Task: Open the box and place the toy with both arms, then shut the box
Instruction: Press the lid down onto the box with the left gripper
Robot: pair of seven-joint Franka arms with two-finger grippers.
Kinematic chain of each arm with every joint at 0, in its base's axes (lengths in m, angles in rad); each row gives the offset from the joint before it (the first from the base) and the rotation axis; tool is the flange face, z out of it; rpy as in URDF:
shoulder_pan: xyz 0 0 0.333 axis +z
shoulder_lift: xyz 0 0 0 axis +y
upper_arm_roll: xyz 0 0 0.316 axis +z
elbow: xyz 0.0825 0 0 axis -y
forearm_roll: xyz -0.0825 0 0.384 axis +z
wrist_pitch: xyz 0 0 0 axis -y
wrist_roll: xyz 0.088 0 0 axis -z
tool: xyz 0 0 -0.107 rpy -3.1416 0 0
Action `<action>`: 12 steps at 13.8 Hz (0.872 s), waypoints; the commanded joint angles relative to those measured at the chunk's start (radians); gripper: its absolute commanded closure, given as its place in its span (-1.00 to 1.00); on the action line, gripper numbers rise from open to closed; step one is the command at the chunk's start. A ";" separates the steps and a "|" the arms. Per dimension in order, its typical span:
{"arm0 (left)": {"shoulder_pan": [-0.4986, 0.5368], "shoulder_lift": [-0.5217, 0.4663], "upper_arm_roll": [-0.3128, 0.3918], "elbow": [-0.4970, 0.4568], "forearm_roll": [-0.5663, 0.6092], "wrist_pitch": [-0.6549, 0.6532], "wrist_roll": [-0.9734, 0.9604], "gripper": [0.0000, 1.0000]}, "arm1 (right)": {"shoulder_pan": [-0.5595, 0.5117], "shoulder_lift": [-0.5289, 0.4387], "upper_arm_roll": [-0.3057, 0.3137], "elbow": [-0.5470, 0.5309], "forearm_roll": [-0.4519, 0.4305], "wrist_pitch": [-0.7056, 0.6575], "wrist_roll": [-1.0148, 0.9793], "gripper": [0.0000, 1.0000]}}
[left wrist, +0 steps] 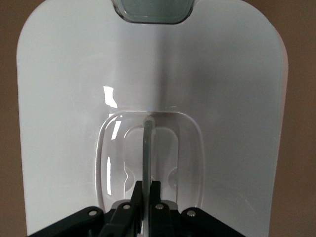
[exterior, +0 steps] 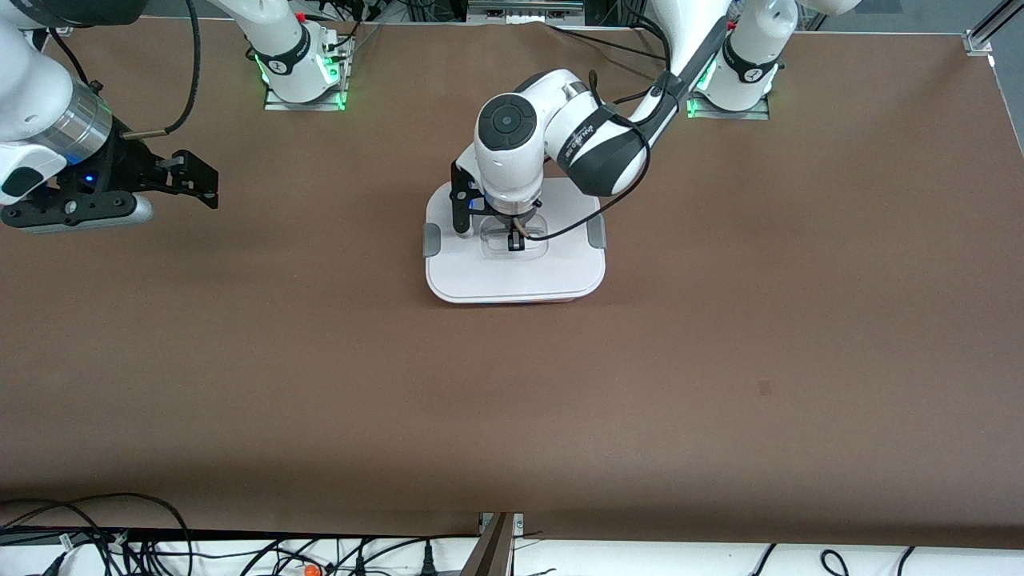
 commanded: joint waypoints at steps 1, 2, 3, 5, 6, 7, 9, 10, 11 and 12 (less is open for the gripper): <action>-0.018 0.007 0.009 0.019 0.028 -0.004 -0.004 1.00 | 0.004 0.008 0.004 0.017 -0.009 0.005 0.002 -1.00; -0.016 0.004 0.009 0.016 0.029 -0.009 0.004 1.00 | 0.004 0.008 0.004 0.017 -0.009 0.016 0.000 -1.00; -0.015 -0.006 0.008 0.015 0.029 -0.010 0.005 1.00 | 0.004 0.008 0.004 0.017 -0.011 0.021 0.000 -1.00; -0.015 -0.010 0.008 0.007 0.029 -0.011 0.022 1.00 | 0.004 0.008 0.004 0.019 -0.008 0.021 0.002 -1.00; -0.015 -0.013 0.008 0.004 0.043 -0.010 0.039 1.00 | 0.004 0.009 0.004 0.022 -0.008 0.024 0.002 -1.00; -0.015 -0.019 0.008 -0.004 0.058 -0.010 0.047 1.00 | 0.004 0.009 0.004 0.023 -0.009 0.024 0.002 -1.00; -0.013 -0.027 0.008 -0.017 0.059 -0.010 0.059 1.00 | -0.001 0.009 0.003 0.023 -0.009 0.025 0.002 -1.00; -0.009 -0.036 0.008 -0.025 0.059 -0.010 0.074 1.00 | -0.005 0.016 0.003 0.023 -0.009 0.045 0.002 -1.00; -0.008 -0.039 0.008 -0.034 0.059 -0.010 0.083 1.00 | -0.007 0.022 0.001 0.023 -0.008 0.066 0.002 -1.00; -0.007 -0.045 0.008 -0.039 0.059 -0.010 0.086 1.00 | -0.007 0.022 0.000 0.023 -0.008 0.080 0.002 -1.00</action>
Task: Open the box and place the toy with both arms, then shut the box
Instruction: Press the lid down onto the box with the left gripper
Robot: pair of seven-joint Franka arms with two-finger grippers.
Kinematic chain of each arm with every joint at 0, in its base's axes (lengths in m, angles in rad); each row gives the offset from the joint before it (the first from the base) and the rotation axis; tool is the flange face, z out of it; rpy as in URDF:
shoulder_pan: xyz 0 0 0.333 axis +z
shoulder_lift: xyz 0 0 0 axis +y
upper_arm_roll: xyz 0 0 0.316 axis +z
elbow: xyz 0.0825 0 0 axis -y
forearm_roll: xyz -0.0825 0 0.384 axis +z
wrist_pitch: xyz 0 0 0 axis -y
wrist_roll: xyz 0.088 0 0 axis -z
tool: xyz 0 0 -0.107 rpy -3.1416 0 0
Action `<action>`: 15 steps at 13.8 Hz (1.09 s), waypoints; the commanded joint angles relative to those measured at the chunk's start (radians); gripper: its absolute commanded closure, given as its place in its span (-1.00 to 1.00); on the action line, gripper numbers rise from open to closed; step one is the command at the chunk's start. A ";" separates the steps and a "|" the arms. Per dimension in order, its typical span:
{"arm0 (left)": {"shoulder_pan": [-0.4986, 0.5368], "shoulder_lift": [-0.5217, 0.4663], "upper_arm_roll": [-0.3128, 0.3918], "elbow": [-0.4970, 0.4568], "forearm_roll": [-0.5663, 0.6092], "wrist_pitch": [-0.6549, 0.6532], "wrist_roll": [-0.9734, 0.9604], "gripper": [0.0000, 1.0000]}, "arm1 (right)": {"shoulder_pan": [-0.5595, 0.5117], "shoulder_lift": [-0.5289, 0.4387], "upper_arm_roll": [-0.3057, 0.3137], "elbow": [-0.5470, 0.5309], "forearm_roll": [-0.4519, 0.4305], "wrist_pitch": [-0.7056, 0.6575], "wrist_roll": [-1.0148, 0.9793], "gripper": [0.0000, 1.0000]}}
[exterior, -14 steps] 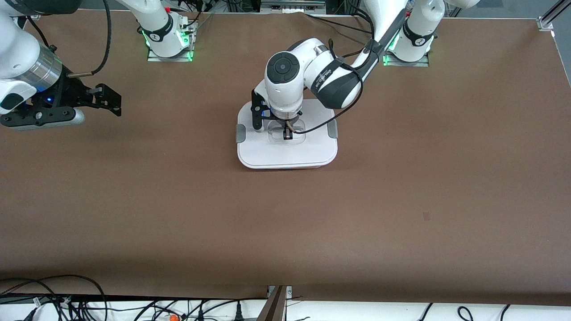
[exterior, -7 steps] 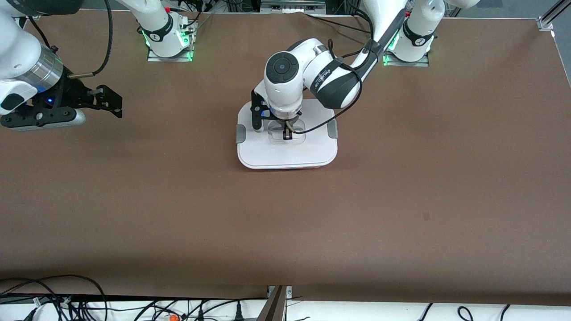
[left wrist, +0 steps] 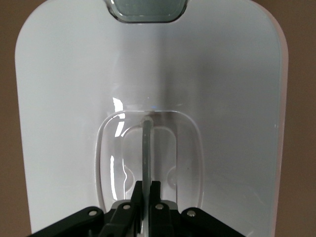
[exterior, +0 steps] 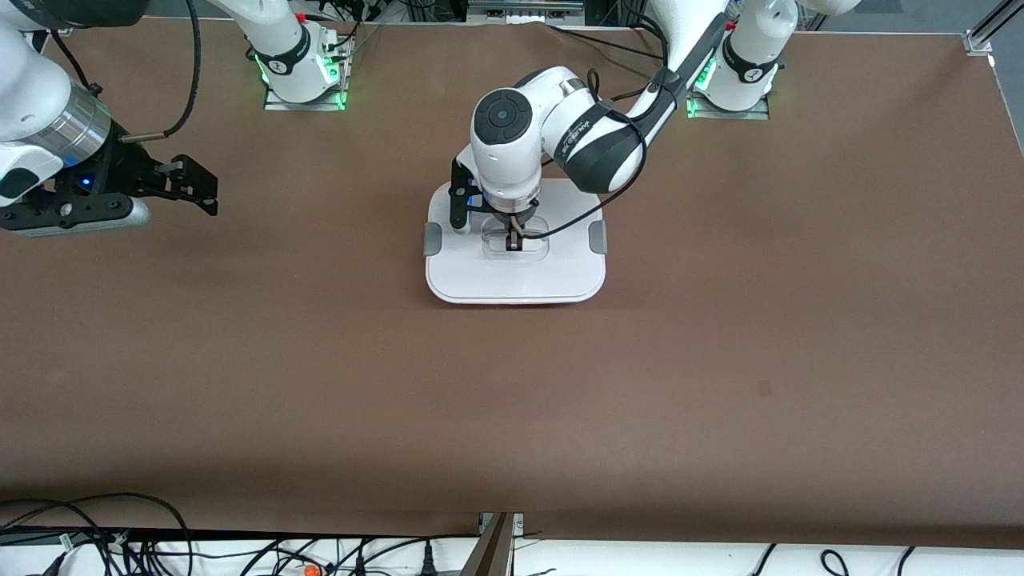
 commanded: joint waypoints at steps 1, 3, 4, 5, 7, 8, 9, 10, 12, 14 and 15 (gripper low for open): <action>-0.001 -0.048 0.007 -0.051 0.023 -0.011 0.031 1.00 | -0.007 0.018 -0.001 0.022 -0.008 0.026 0.002 -1.00; -0.002 -0.054 0.007 -0.065 0.023 -0.011 0.030 1.00 | -0.012 0.018 -0.004 0.021 -0.009 0.026 0.000 -1.00; -0.004 -0.057 0.007 -0.068 0.023 -0.011 0.028 1.00 | -0.012 0.018 -0.004 0.021 -0.009 0.026 0.000 -1.00; -0.005 -0.059 0.007 -0.074 0.023 -0.011 0.022 1.00 | -0.012 0.018 -0.004 0.021 -0.009 0.026 0.002 -1.00; -0.008 -0.059 0.007 -0.082 0.023 -0.008 0.016 1.00 | -0.012 0.018 -0.004 0.021 -0.006 0.020 0.003 -1.00; -0.010 -0.057 0.007 -0.082 0.023 -0.007 0.014 1.00 | -0.012 0.018 -0.004 0.021 -0.005 0.015 0.003 -1.00; -0.010 -0.056 0.007 -0.085 0.023 -0.002 0.014 1.00 | -0.012 0.016 -0.004 0.019 -0.003 0.011 0.000 -1.00; -0.010 -0.053 0.007 -0.088 0.025 0.003 0.014 1.00 | -0.012 0.016 -0.002 0.018 -0.001 0.000 0.002 -1.00; -0.013 -0.045 0.007 -0.088 0.034 0.004 0.013 1.00 | -0.012 0.015 -0.004 0.019 0.000 -0.022 0.003 -1.00; -0.018 -0.045 0.007 -0.090 0.045 0.004 0.005 1.00 | -0.010 0.013 -0.002 0.019 0.002 -0.051 0.005 -1.00; -0.018 -0.043 0.007 -0.090 0.045 0.004 0.004 1.00 | -0.009 0.009 -0.001 0.019 0.002 -0.078 0.005 -1.00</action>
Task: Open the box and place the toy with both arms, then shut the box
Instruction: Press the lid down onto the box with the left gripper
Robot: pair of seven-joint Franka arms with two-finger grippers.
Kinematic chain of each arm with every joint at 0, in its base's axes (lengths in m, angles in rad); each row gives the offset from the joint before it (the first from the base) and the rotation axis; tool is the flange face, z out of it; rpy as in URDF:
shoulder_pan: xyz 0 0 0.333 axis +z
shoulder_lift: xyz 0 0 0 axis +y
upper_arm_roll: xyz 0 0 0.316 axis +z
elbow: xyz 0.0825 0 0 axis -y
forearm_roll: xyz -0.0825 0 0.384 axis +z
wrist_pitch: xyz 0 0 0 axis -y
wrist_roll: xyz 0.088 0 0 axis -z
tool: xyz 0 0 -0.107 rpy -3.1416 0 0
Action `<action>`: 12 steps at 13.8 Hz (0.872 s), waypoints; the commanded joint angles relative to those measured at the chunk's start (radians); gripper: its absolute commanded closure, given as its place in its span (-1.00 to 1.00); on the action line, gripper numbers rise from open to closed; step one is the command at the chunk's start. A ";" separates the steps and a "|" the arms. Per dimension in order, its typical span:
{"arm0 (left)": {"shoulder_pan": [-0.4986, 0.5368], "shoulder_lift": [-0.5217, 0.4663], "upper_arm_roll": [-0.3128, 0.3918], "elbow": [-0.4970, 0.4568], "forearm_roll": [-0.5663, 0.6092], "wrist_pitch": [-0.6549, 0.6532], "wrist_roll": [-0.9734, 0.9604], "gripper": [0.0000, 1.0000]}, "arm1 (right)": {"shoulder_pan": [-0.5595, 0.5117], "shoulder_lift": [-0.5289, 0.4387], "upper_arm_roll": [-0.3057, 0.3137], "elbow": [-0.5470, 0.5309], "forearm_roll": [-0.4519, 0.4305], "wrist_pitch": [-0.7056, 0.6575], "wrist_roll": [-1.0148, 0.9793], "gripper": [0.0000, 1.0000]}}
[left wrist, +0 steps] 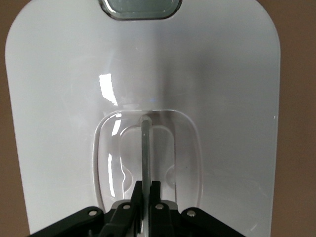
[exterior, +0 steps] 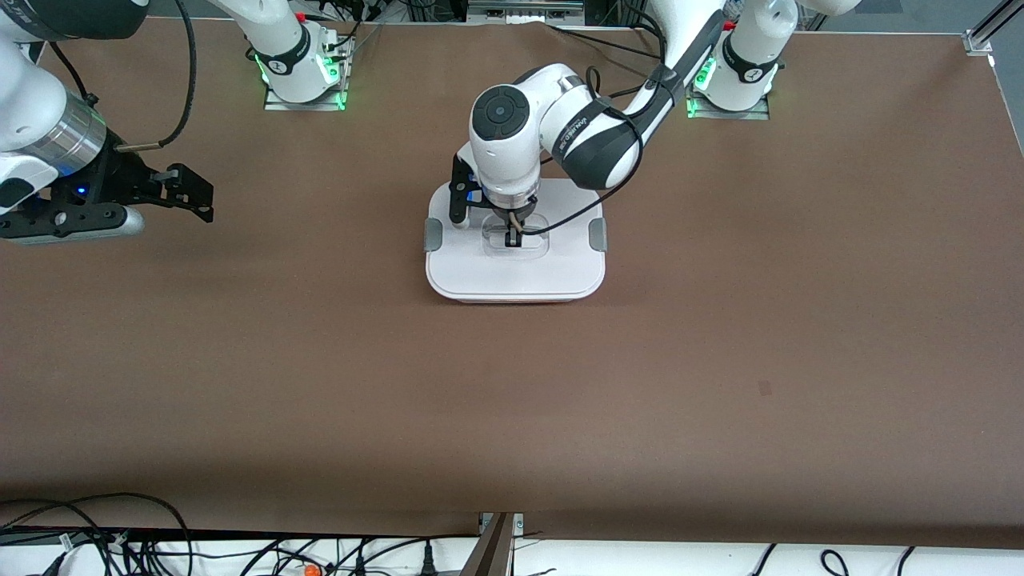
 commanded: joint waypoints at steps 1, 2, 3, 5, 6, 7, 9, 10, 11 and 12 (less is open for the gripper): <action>-0.008 -0.029 0.008 -0.060 0.034 -0.002 -0.005 1.00 | -0.005 -0.002 0.012 0.022 0.003 -0.079 0.000 -1.00; -0.008 -0.029 0.008 -0.061 0.034 0.007 -0.005 1.00 | -0.005 -0.003 0.012 0.022 0.003 -0.094 0.000 -1.00; -0.008 -0.029 0.008 -0.063 0.036 0.009 -0.005 1.00 | -0.005 -0.003 0.012 0.021 0.005 -0.099 0.000 -1.00; -0.008 -0.029 0.008 -0.069 0.036 0.020 -0.005 1.00 | -0.004 -0.003 0.013 0.022 0.002 -0.098 -0.001 -1.00; -0.007 -0.029 0.008 -0.069 0.034 0.023 -0.005 0.90 | -0.002 -0.003 0.013 0.022 -0.002 -0.099 -0.005 -1.00; -0.007 -0.029 0.008 -0.067 0.034 0.023 -0.005 0.61 | 0.002 -0.003 0.015 0.024 -0.008 -0.099 0.000 -1.00; -0.004 -0.040 0.008 -0.052 0.033 0.012 -0.018 -1.00 | 0.005 -0.003 0.015 0.025 -0.012 -0.087 0.005 -1.00; -0.002 -0.044 0.008 -0.040 0.028 0.010 -0.025 -1.00 | 0.005 -0.003 0.015 0.025 -0.012 -0.087 0.012 -1.00; 0.001 -0.047 0.008 -0.023 0.023 0.001 -0.025 -1.00 | 0.004 -0.003 0.013 0.025 -0.012 -0.084 0.014 -1.00; 0.005 -0.047 0.011 0.000 0.020 -0.022 -0.025 -1.00 | 0.004 -0.003 0.012 0.025 -0.012 -0.078 0.015 -1.00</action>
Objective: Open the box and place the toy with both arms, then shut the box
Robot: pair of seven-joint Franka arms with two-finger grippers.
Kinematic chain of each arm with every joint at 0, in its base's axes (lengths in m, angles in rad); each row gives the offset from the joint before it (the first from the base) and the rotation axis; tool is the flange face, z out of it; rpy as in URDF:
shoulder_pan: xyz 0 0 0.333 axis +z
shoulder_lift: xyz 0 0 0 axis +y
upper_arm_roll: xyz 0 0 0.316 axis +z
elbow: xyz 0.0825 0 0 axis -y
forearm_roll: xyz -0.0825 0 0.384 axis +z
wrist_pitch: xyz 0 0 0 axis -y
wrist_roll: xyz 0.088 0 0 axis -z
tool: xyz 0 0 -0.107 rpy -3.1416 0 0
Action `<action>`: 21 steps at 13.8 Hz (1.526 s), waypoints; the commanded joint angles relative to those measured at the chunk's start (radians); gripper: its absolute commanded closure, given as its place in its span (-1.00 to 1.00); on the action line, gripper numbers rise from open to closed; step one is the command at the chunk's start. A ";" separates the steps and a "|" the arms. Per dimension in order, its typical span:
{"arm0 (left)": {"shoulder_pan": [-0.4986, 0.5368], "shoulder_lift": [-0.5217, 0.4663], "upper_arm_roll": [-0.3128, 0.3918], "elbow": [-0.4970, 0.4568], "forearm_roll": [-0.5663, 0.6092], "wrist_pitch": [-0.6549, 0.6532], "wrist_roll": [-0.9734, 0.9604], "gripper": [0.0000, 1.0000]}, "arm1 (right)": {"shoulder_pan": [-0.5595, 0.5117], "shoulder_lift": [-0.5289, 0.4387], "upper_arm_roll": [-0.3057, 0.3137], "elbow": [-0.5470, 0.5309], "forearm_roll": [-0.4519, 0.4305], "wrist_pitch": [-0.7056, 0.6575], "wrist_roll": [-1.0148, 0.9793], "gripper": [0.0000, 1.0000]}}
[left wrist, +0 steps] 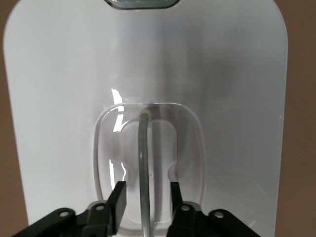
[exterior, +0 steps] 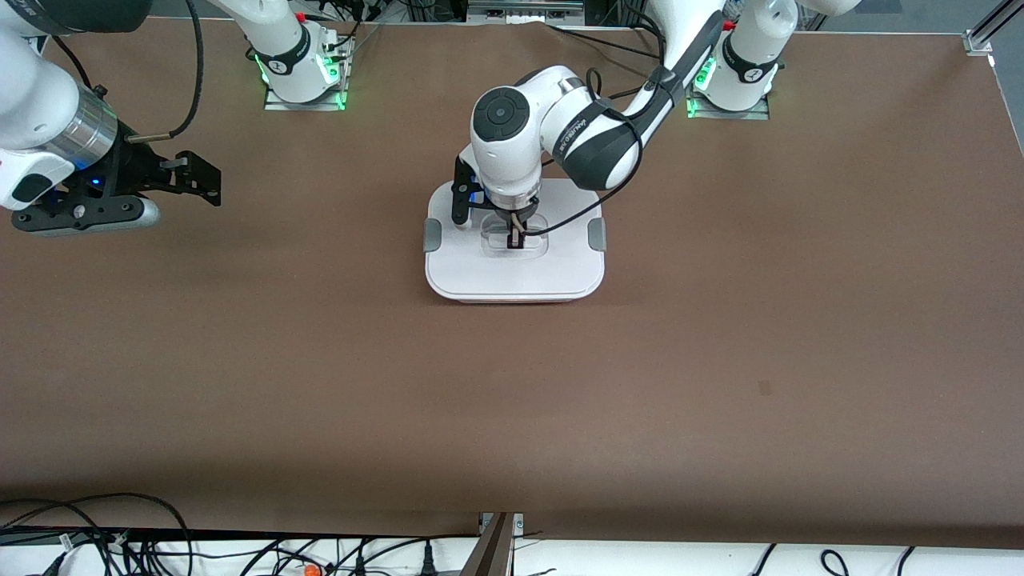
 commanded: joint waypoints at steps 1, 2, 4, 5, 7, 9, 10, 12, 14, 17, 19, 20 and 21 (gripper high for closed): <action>0.011 -0.036 0.007 0.041 0.011 -0.058 -0.010 -1.00 | 0.001 -0.002 -0.002 0.015 -0.011 -0.003 0.017 -1.00; 0.016 -0.036 0.010 0.067 0.008 -0.084 -0.010 -1.00 | -0.001 -0.002 -0.004 0.015 -0.009 -0.003 0.018 -1.00; 0.046 -0.036 0.012 0.096 0.007 -0.098 -0.011 -1.00 | -0.001 -0.002 -0.004 0.015 -0.011 -0.003 0.017 -1.00; 0.066 -0.037 0.013 0.102 0.011 -0.101 -0.011 -1.00 | -0.001 -0.002 -0.004 0.015 -0.011 -0.003 0.017 -1.00; 0.142 -0.040 0.016 0.153 0.018 -0.169 0.002 -1.00 | -0.002 -0.002 -0.005 0.015 -0.009 -0.003 0.017 -1.00; 0.234 -0.036 0.015 0.217 0.006 -0.219 0.003 -1.00 | -0.002 -0.002 -0.004 0.015 -0.011 -0.002 0.017 -1.00; 0.279 -0.034 0.015 0.246 0.006 -0.217 -0.005 -1.00 | -0.001 -0.002 -0.004 0.015 -0.011 0.000 0.017 -1.00; 0.351 -0.022 0.015 0.306 0.006 -0.214 -0.011 -1.00 | -0.001 -0.002 -0.004 0.015 -0.011 0.000 0.015 -1.00; 0.414 -0.017 0.015 0.335 0.004 -0.217 -0.013 -1.00 | -0.001 -0.002 -0.001 0.015 -0.012 0.003 0.015 -1.00; 0.457 -0.026 0.053 0.340 0.011 -0.224 -0.028 -1.00 | -0.001 -0.002 0.001 0.015 -0.012 0.003 0.015 -1.00; 0.467 -0.054 0.125 0.340 0.006 -0.248 -0.028 -1.00 | -0.001 -0.003 0.001 0.015 -0.012 0.004 0.017 -1.00; 0.501 -0.074 0.141 0.340 -0.011 -0.259 -0.028 -1.00 | 0.001 -0.002 0.001 0.015 -0.012 0.007 0.017 -1.00; 0.531 -0.110 0.142 0.332 -0.025 -0.263 -0.028 -1.00 | 0.001 -0.003 0.003 0.015 -0.012 0.012 0.017 -1.00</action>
